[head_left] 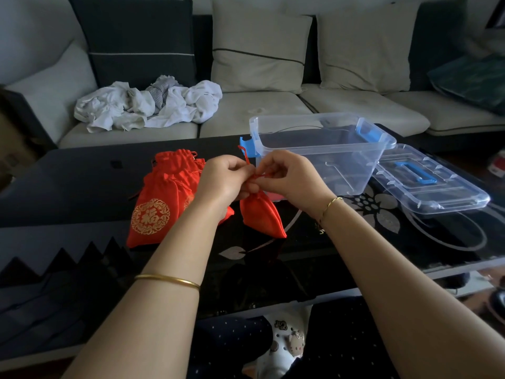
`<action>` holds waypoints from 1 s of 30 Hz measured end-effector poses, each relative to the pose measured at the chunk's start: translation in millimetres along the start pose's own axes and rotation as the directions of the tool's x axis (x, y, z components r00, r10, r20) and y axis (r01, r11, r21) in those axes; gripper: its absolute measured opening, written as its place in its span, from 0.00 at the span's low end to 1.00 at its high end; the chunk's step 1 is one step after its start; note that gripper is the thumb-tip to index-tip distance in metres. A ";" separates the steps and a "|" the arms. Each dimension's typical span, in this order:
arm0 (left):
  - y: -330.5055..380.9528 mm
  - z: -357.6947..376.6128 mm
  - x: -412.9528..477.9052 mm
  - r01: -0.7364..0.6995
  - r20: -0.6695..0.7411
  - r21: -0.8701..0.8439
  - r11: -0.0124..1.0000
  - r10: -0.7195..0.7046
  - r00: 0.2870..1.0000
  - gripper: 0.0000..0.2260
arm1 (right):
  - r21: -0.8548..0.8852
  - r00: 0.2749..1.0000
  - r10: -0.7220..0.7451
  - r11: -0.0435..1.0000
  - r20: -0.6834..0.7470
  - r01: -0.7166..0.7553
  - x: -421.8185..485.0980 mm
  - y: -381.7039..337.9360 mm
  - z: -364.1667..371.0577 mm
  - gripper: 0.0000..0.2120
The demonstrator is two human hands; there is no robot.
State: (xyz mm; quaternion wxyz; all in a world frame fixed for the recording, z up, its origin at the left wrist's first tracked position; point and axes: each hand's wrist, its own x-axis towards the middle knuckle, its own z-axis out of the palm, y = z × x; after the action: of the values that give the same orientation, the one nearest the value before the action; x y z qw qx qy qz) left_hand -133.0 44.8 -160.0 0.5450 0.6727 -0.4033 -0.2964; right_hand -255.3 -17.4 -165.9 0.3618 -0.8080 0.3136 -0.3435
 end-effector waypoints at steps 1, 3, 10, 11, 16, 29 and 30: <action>0.3 0.6 0.3 0.002 -0.004 0.007 1.000 -0.002 1.000 0.06 | -0.025 1.000 -0.025 0.999 -0.013 0.025 0.6 0.4 0.6 0.08; 0.9 1.1 0.4 0.009 -0.005 0.010 1.000 -0.008 1.000 0.06 | -0.096 0.997 -0.069 0.993 -0.036 0.065 1.5 0.1 1.7 0.06; 3.3 -0.9 -0.1 0.039 -0.042 -0.023 0.999 -0.040 0.998 0.07 | -0.281 0.979 -0.189 0.946 -0.071 0.162 2.4 -6.6 4.7 0.04; 3.2 -1.4 0.2 0.042 -0.042 -0.022 0.999 -0.043 0.998 0.06 | -0.307 0.979 -0.199 0.936 -0.050 0.174 3.0 -7.5 5.4 0.04; 2.5 -6.6 1.6 -0.007 -0.099 -0.012 1.000 0.005 0.995 0.05 | -0.275 0.994 -0.108 0.956 -0.010 0.102 5.4 -5.7 6.8 0.04; 8.1 -5.1 -2.9 -0.391 -0.080 0.336 0.857 0.440 0.895 0.05 | 0.635 0.859 0.479 0.611 0.179 -0.473 2.9 0.5 -0.3 0.11; 5.8 -2.1 -3.6 -0.433 -0.034 0.414 0.801 0.489 0.872 0.04 | 0.650 0.858 0.476 0.593 0.193 -0.475 2.4 0.2 -1.9 0.11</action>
State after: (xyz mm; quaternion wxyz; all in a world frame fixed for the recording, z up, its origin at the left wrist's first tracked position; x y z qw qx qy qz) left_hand -134.3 48.5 -154.0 0.4812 0.6683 -0.5669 -0.0198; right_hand -255.5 -20.0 -164.4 0.7084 -0.5054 0.3703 -0.3249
